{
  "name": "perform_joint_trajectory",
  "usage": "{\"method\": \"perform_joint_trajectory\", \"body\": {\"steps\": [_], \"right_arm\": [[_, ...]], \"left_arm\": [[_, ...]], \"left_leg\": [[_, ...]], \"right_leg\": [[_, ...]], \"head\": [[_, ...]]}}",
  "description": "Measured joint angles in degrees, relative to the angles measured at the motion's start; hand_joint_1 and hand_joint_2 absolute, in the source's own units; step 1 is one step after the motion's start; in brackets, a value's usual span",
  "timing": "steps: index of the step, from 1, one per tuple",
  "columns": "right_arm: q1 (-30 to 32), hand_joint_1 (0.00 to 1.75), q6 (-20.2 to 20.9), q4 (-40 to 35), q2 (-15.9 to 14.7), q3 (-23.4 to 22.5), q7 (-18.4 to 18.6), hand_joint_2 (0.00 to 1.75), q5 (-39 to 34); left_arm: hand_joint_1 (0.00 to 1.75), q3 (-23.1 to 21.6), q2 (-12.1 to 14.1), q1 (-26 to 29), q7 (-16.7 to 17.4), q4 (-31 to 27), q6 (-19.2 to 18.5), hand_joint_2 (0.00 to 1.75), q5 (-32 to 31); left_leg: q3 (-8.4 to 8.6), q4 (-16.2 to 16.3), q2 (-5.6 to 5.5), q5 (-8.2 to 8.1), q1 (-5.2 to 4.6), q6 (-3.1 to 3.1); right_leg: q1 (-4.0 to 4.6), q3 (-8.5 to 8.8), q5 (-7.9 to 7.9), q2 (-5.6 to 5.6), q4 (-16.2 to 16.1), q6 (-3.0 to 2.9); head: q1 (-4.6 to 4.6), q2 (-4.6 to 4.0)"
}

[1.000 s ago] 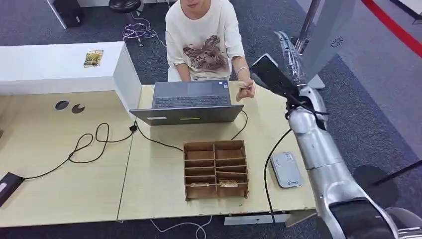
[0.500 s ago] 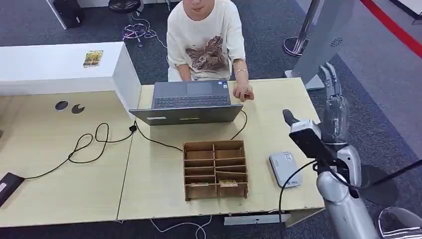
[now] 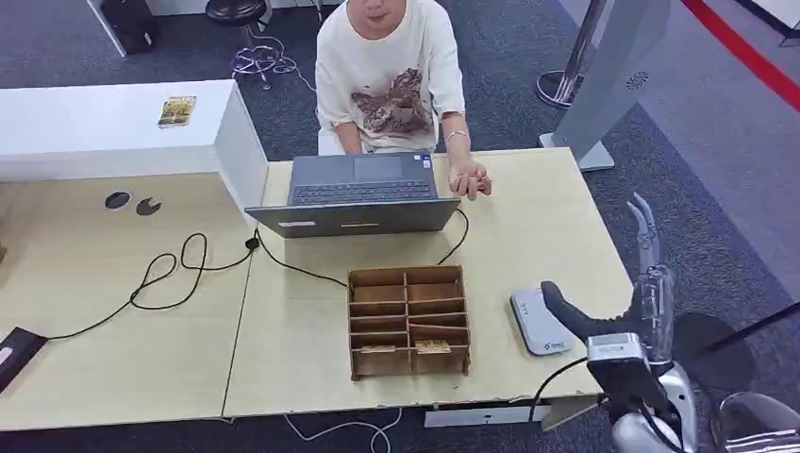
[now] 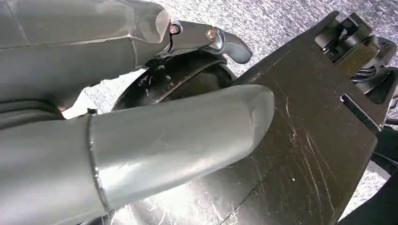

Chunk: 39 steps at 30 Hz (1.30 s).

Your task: Pass the card to the sensor for recognition and then transmit it.

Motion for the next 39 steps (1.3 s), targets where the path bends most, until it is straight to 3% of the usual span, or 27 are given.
{"method": "perform_joint_trajectory", "body": {"steps": [10, 16, 21, 25, 39], "right_arm": [[7.8, 0.0, -3.4, -2.7, 2.8, 1.1, -5.1, 1.75, 3.8], [9.9, 0.0, -6.0, -3.3, 3.3, 2.7, -5.1, 1.75, 7.5], [11.8, 0.0, -10.8, -3.1, 3.0, 7.0, 2.2, 1.75, 14.3], [13.0, 0.0, -13.2, -2.8, 0.4, 11.5, 9.0, 1.75, 19.3], [13.4, 0.0, -10.6, -1.5, -13.2, 25.3, 30.3, 1.75, 25.3]], "left_arm": [[0.0, 0.7, -0.1, 0.0, 0.0, 0.0, 0.6, 0.0, 0.0], [0.0, 0.8, -0.2, 0.0, 0.0, 0.0, 0.7, 0.0, 0.0], [0.0, 0.9, -0.2, 0.0, 0.0, 0.0, 0.9, 0.0, 0.2], [0.0, 0.9, -0.2, 0.1, -0.2, 0.0, 1.0, 0.0, 0.2], [0.0, 1.0, -0.2, 0.1, -0.4, 0.0, 1.1, 0.0, -0.2]], "left_leg": [[0.0, 0.0, 0.03, 0.0, 0.0, 0.0], [0.01, 0.0, 0.03, 0.0, 0.0, 0.0], [0.01, 0.0, 0.04, 0.0, 0.0, 0.0], [0.0, 0.0, 0.04, 0.0, 0.0, 0.0], [-0.01, 0.0, 0.04, -0.01, -0.01, 0.01]], "right_leg": [[0.0, 0.0, 0.0, 0.03, 0.0, 0.0], [0.0, 0.01, 0.0, 0.04, 0.0, 0.0], [0.0, 0.01, 0.0, 0.04, 0.0, 0.0], [0.0, 0.01, 0.0, 0.04, 0.0, 0.0], [-0.01, 0.01, 0.0, 0.04, 0.0, 0.0]], "head": [[-0.04, 0.0], [-0.02, 0.02], [-0.04, 0.0], [-0.02, 0.0], [0.0, 0.02]]}}
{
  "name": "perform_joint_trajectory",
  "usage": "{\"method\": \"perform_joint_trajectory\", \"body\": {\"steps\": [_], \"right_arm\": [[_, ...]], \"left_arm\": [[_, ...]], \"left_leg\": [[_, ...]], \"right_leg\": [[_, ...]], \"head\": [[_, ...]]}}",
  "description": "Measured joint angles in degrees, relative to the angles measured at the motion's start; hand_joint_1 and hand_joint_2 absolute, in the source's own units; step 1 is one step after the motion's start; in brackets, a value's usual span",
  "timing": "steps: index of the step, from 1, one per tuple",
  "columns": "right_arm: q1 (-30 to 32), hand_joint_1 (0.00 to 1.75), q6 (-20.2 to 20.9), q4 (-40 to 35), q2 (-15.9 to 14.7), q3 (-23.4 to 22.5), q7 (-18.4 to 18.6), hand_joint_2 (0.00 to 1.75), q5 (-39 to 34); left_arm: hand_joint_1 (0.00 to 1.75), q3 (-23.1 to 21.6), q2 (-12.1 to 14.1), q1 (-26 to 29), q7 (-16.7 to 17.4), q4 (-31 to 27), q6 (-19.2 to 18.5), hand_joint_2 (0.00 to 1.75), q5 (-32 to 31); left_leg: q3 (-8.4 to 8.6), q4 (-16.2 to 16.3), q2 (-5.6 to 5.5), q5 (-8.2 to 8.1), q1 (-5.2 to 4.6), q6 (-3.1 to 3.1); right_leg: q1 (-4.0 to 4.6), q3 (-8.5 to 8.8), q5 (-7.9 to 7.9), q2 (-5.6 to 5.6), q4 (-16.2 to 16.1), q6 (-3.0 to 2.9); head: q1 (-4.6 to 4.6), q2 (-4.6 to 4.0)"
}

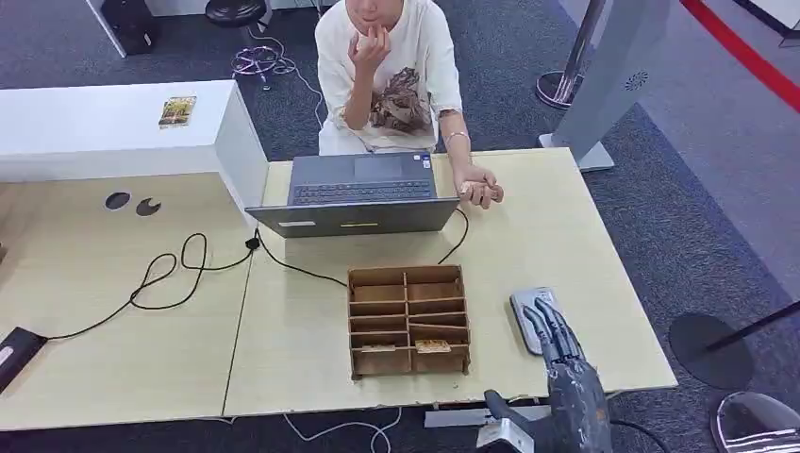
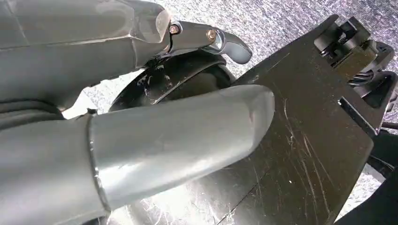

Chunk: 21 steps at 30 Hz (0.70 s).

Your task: Pass the card to the sensor for recognition and then transmit it.

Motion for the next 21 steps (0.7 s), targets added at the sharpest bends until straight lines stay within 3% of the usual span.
{"method": "perform_joint_trajectory", "body": {"steps": [4, 10, 21], "right_arm": [[-1.4, 0.0, 1.4, 0.8, -2.4, 3.9, 4.4, 1.75, 3.5], [-5.0, 0.0, 2.4, 4.3, -2.9, 8.2, 8.1, 1.75, 9.8], [-11.6, 0.0, 4.4, 12.5, 0.7, 12.4, 14.6, 1.75, 20.4]], "left_arm": [[0.0, 0.0, 0.0, 0.0, 0.0, 0.0, 0.0, 0.0, -0.3], [0.0, 0.0, -0.1, -0.1, 0.2, 0.0, 0.0, 0.0, -1.4], [0.0, 0.0, -0.3, -0.2, 0.4, 0.0, 0.0, 0.0, -2.2]], "left_leg": [[0.0, 0.0, 0.0, 0.0, 0.0, 0.0], [0.01, 0.0, 0.02, 0.01, 0.01, 0.0], [0.02, 0.0, 0.05, 0.01, 0.01, 0.0]], "right_leg": [[0.0, 0.0, 0.0, 0.0, 0.0, 0.0], [0.0, 0.0, 0.0, 0.02, 0.0, 0.0], [0.0, 0.0, 0.0, 0.06, 0.0, 0.0]], "head": [[-0.02, 0.0], [-0.02, 0.0], [-0.02, 0.0]]}}
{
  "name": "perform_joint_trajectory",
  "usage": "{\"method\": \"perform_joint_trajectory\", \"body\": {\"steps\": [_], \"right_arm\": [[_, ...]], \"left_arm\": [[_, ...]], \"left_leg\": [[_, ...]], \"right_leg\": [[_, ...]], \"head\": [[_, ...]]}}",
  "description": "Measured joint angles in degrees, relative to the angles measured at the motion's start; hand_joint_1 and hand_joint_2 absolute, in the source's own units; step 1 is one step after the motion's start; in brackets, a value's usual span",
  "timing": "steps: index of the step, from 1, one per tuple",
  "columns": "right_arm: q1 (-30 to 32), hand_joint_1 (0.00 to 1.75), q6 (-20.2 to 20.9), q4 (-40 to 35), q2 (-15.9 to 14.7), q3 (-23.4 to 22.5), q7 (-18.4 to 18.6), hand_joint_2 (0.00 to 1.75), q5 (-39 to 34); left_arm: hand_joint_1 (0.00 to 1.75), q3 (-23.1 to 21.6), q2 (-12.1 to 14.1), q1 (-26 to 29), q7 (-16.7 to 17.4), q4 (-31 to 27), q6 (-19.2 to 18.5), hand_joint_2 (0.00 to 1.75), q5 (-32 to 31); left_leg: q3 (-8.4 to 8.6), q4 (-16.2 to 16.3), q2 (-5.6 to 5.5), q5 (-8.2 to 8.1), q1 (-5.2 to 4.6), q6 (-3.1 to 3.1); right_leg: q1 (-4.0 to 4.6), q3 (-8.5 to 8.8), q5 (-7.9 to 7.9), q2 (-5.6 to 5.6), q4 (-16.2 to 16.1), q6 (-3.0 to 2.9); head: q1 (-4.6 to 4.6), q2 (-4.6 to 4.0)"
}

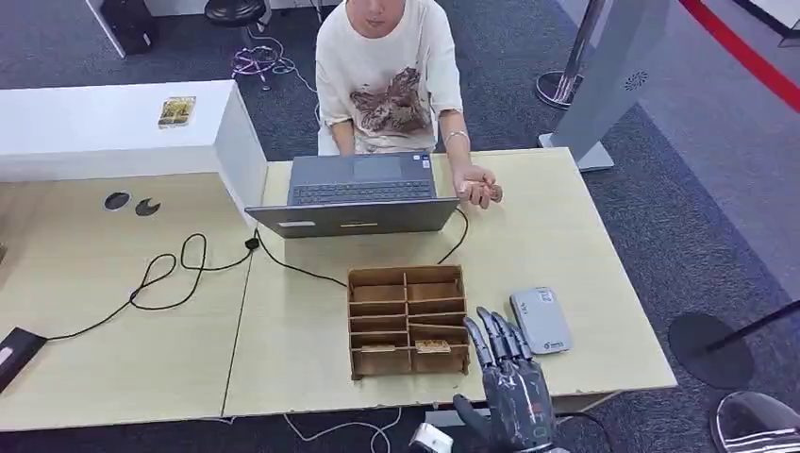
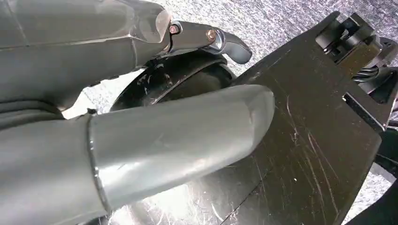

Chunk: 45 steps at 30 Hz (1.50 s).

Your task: Pass the card to the sensor for recognition and then transmit it.

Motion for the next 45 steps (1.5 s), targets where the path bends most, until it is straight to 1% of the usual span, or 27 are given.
{"method": "perform_joint_trajectory", "body": {"steps": [2, 4, 10, 16, 20, 23, 29, 31, 36, 37, 39, 42, 43, 45], "right_arm": [[-1.7, 0.0, 0.3, 1.2, 0.2, 1.6, 2.6, 1.75, 0.3], [-2.8, 0.0, 0.6, 2.2, 0.5, 2.7, 3.8, 1.75, 0.3], [-4.7, 0.0, 0.8, 5.2, 2.0, 3.9, 2.7, 1.75, 0.4], [-6.1, 0.0, 0.9, 7.3, 3.0, 4.7, 2.8, 1.75, 0.4], [-6.1, 0.0, 1.3, 8.8, 4.3, 4.5, 0.4, 1.75, 0.4], [-6.4, 0.0, 1.3, 9.7, 4.8, 4.5, 0.4, 1.75, 0.4], [-7.3, 0.0, 1.7, 11.2, 5.2, 4.5, 1.6, 1.75, 0.4], [-7.5, 0.05, 1.8, 11.5, 5.3, 4.5, 1.6, 1.75, 0.4], [-7.8, 0.12, 1.7, 12.4, 5.7, 4.4, 1.2, 1.75, 0.4], [-7.9, 0.17, 1.7, 12.6, 5.8, 4.3, 1.1, 1.75, 0.4], [-8.2, 0.21, 1.5, 13.0, 5.9, 4.2, 1.1, 1.75, 0.4], [-8.6, 0.17, 1.4, 13.5, 6.0, 4.2, 1.3, 1.75, 0.4], [-8.7, 0.21, 1.4, 13.7, 6.0, 4.2, 1.5, 1.75, 0.4], [-9.0, 0.21, 1.2, 14.0, 6.0, 4.2, 1.8, 1.75, 0.4]], "left_arm": [[0.0, 0.0, 0.0, 0.0, 0.1, 0.0, 0.0, 0.0, -0.1], [0.0, 0.0, 0.0, -0.1, 0.3, 0.0, 0.0, 0.0, -0.2], [0.0, 0.0, 0.0, -0.1, 0.3, 0.0, -0.1, 0.0, -0.5], [0.0, 0.0, 0.0, -0.1, 0.3, 0.0, -0.1, 0.0, -0.7], [0.0, 0.0, 0.0, -0.1, 0.3, 0.0, -0.1, 0.0, -0.9], [0.0, 0.0, 0.0, -0.1, 0.3, 0.0, -0.1, 0.0, -1.0], [0.0, 0.0, -0.1, -0.1, 0.3, 0.0, -0.2, 0.0, -1.2], [0.0, 0.0, -0.1, -0.1, 0.3, 0.0, -0.2, 0.0, -1.2], [0.0, 0.0, -0.1, -0.1, 0.4, 0.0, -0.2, 0.0, -1.3], [0.0, 0.0, -0.1, -0.1, 0.4, 0.0, -0.2, 0.0, -1.3], [0.0, 0.0, -0.1, -0.1, 0.4, 0.0, -0.2, 0.0, -1.4], [0.0, 0.0, -0.1, -0.2, 0.4, 0.0, -0.3, 0.0, -1.4], [0.0, 0.0, -0.1, -0.2, 0.4, 0.0, -0.3, 0.0, -1.4], [0.0, 0.0, -0.1, -0.2, 0.4, 0.0, -0.3, 0.0, -1.4]], "left_leg": [[0.01, 0.0, -0.01, 0.0, 0.0, 0.0], [0.01, 0.0, -0.02, 0.0, 0.0, 0.0], [0.0, 0.0, -0.01, 0.0, 0.0, 0.0], [0.0, 0.0, -0.02, 0.0, 0.0, 0.0], [0.0, 0.0, -0.02, 0.0, 0.0, 0.0], [0.0, 0.0, -0.02, 0.0, 0.0, 0.0], [0.0, 0.0, -0.02, 0.0, -0.01, 0.0], [0.0, 0.0, -0.02, 0.0, 0.0, 0.0], [0.0, 0.0, -0.02, 0.0, 0.0, 0.0], [0.0, 0.0, -0.02, 0.0, 0.0, 0.0], [0.01, 0.0, -0.01, 0.0, 0.0, 0.0], [0.0, 0.0, -0.02, 0.0, 0.0, 0.0], [0.0, 0.0, -0.02, 0.0, 0.0, 0.0], [0.0, 0.0, -0.02, 0.01, 0.0, 0.0]], "right_leg": [[0.0, 0.0, 0.0, 0.0, 0.0, 0.0], [0.0, 0.01, 0.0, -0.01, 0.0, 0.0], [0.0, 0.0, 0.0, -0.01, 0.0, 0.0], [0.0, 0.0, 0.0, -0.02, 0.0, 0.0], [0.0, 0.0, 0.0, -0.01, 0.0, 0.0], [0.0, 0.0, 0.0, -0.01, 0.0, 0.0], [0.0, 0.01, 0.0, -0.01, 0.0, 0.0], [0.0, 0.01, 0.0, -0.01, 0.0, 0.0], [0.0, 0.0, 0.0, -0.01, 0.0, 0.0], [0.0, 0.0, 0.0, -0.01, 0.0, 0.0], [0.0, 0.0, 0.0, -0.01, 0.0, 0.0], [0.0, 0.0, 0.0, -0.01, 0.0, 0.0], [0.0, 0.01, 0.0, -0.01, 0.0, 0.0], [0.0, 0.01, 0.01, -0.01, 0.0, 0.0]], "head": [[0.0, 0.0], [0.0, -0.02], [0.0, 0.0], [0.0, 0.0], [0.0, -0.02], [0.0, 0.0], [-0.02, 0.0], [-0.02, -0.02], [-0.02, 0.0], [0.0, -0.02], [0.0, -0.02], [0.0, -0.02], [-0.02, 0.0], [0.0, -0.02]]}}
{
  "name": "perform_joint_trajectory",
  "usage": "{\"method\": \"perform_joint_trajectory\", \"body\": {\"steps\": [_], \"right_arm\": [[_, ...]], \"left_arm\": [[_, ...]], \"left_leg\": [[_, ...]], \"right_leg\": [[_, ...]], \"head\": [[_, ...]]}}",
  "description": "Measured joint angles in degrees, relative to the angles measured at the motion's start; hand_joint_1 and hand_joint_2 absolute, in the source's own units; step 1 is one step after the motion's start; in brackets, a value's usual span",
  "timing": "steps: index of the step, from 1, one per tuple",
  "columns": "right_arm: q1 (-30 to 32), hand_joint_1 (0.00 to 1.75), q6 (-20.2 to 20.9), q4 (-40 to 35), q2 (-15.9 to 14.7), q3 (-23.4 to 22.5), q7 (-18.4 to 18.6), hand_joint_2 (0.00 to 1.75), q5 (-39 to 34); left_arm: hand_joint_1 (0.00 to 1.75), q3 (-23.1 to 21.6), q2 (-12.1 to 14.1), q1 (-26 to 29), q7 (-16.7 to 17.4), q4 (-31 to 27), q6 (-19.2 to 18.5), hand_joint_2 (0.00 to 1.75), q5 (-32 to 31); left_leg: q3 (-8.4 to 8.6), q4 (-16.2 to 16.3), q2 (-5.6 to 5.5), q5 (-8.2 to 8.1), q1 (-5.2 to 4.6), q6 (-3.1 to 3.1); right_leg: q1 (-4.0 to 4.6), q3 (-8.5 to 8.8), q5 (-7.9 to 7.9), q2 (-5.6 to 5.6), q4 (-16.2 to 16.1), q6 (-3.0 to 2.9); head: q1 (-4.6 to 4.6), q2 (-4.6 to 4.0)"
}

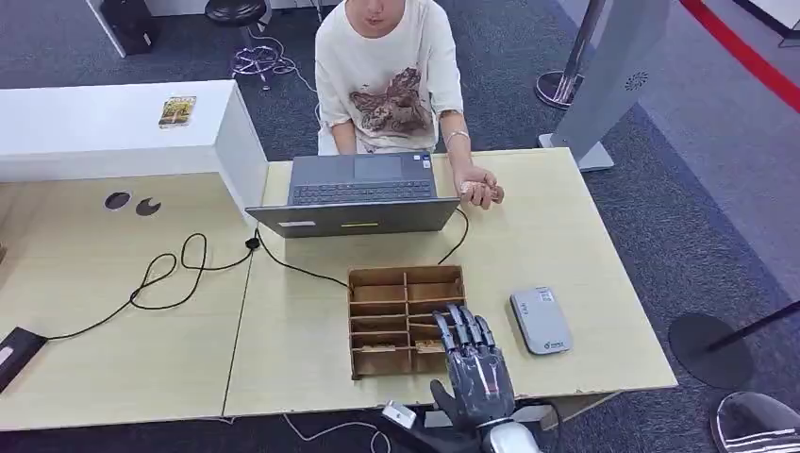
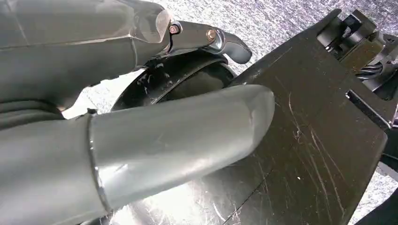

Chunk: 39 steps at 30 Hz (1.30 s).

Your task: Pass the card to the sensor for recognition and then transmit it.

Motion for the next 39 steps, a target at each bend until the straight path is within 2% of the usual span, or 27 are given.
{"method": "perform_joint_trajectory", "body": {"steps": [2, 4, 5, 6, 7, 8, 9, 16, 20, 22, 30, 39], "right_arm": [[-0.3, 0.23, 0.0, 0.2, 0.0, 0.0, 0.3, 1.75, 0.0], [-0.6, 0.35, 0.0, 0.3, 0.0, 0.0, 0.6, 1.75, 0.0], [-0.7, 0.35, -0.1, 0.4, 0.0, 0.0, 0.6, 1.75, 0.0], [-0.8, 0.54, -0.2, 0.5, 0.0, 0.0, 0.7, 1.75, 0.0], [-0.9, 0.61, -0.2, 0.5, 0.0, 0.0, 0.7, 1.75, 0.0], [-1.0, 0.61, -0.2, 0.5, 0.0, 0.0, 0.8, 1.75, 0.0], [-1.2, 0.94, -0.2, 0.5, 0.0, 0.1, 0.9, 1.75, 0.0], [-1.7, 0.77, -0.2, 0.7, 0.0, 0.2, 0.9, 1.75, 0.0], [-1.7, 0.77, -0.1, 0.7, 0.0, 0.2, 0.5, 1.75, 0.0], [-1.7, 0.66, -0.1, 0.7, 0.0, 0.2, 0.5, 1.75, 0.0], [-1.8, 0.66, 0.0, 0.7, 0.0, 0.2, 0.4, 1.75, 0.0], [-1.9, 0.75, -0.1, 0.7, 0.0, 0.3, -0.2, 1.75, 0.0]], "left_arm": [[0.0, 0.0, 0.0, 0.0, 0.0, 0.0, 0.0, 0.0, 0.0], [0.0, 0.0, 0.0, 0.0, 0.0, 0.0, 0.0, 0.0, 0.0], [0.0, 0.0, 0.0, 0.0, 0.0, 0.0, 0.0, 0.0, -0.1], [0.0, 0.0, 0.0, 0.0, 0.0, 0.0, 0.0, 0.0, -0.1], [0.0, 0.0, 0.0, 0.0, 0.0, 0.0, 0.0, 0.0, -0.2], [0.0, 0.0, 0.0, 0.0, 0.0, 0.0, 0.0, 0.0, -0.2], [0.0, 0.0, 0.0, 0.0, 0.0, 0.0, 0.0, 0.0, -0.2], [0.0, 0.0, 0.0, 0.0, 0.0, 0.0, -0.1, 0.0, -0.2], [0.0, 0.0, 0.0, 0.0, 0.0, 0.0, -0.1, 0.0, -0.1], [0.0, 0.0, 0.0, 0.0, 0.0, 0.0, -0.1, 0.0, -0.1], [0.0, 0.0, 0.0, 0.0, 0.0, 0.0, -0.1, 0.0, -0.1], [0.0, 0.0, 0.0, 0.0, 0.0, 0.0, -0.1, 0.0, -0.1]], "left_leg": [[0.0, 0.0, 0.0, 0.0, 0.0, 0.0], [0.0, 0.0, 0.0, 0.0, 0.0, 0.0], [0.0, 0.0, 0.0, 0.0, 0.0, 0.0], [0.0, 0.0, 0.0, 0.0, 0.0, 0.0], [0.0, 0.0, 0.0, 0.0, 0.0, 0.0], [0.0, 0.0, 0.0, 0.0, 0.0, 0.0], [0.0, 0.0, 0.0, 0.0, 0.0, 0.0], [0.0, 0.0, 0.0, 0.0, 0.0, 0.0], [0.0, 0.0, 0.0, 0.0, 0.0, 0.0], [0.0, 0.0, 0.0, 0.0, 0.0, 0.0], [0.0, 0.0, 0.0, 0.0, 0.0, 0.0], [0.0, 0.0, 0.0, 0.0, 0.0, 0.0]], "right_leg": [[0.0, 0.0, 0.0, 0.0, 0.0, 0.0], [0.0, 0.0, 0.0, 0.0, 0.0, 0.0], [0.0, 0.0, 0.0, 0.0, 0.0, 0.0], [0.0, 0.0, 0.0, 0.0, 0.0, 0.0], [0.0, 0.0, 0.0, 0.0, 0.0, 0.0], [0.0, 0.0, 0.0, 0.0, 0.0, 0.0], [0.0, 0.0, 0.0, 0.0, 0.0, 0.0], [0.0, 0.0, 0.0, 0.0, 0.0, 0.0], [0.0, 0.0, 0.0, 0.0, 0.0, 0.0], [0.0, 0.0, 0.0, 0.0, 0.0, 0.0], [0.0, 0.0, 0.0, 0.0, 0.0, 0.0], [0.0, 0.0, 0.0, 0.0, 0.0, 0.0]], "head": [[0.0, 0.0], [0.0, 0.02], [0.0, 0.02], [0.0, 0.02], [0.0, 0.0], [0.0, 0.02], [0.0, 0.02], [0.0, 0.02], [0.0, 0.02], [0.0, 0.0], [0.0, 0.0], [0.0, 0.02]]}}
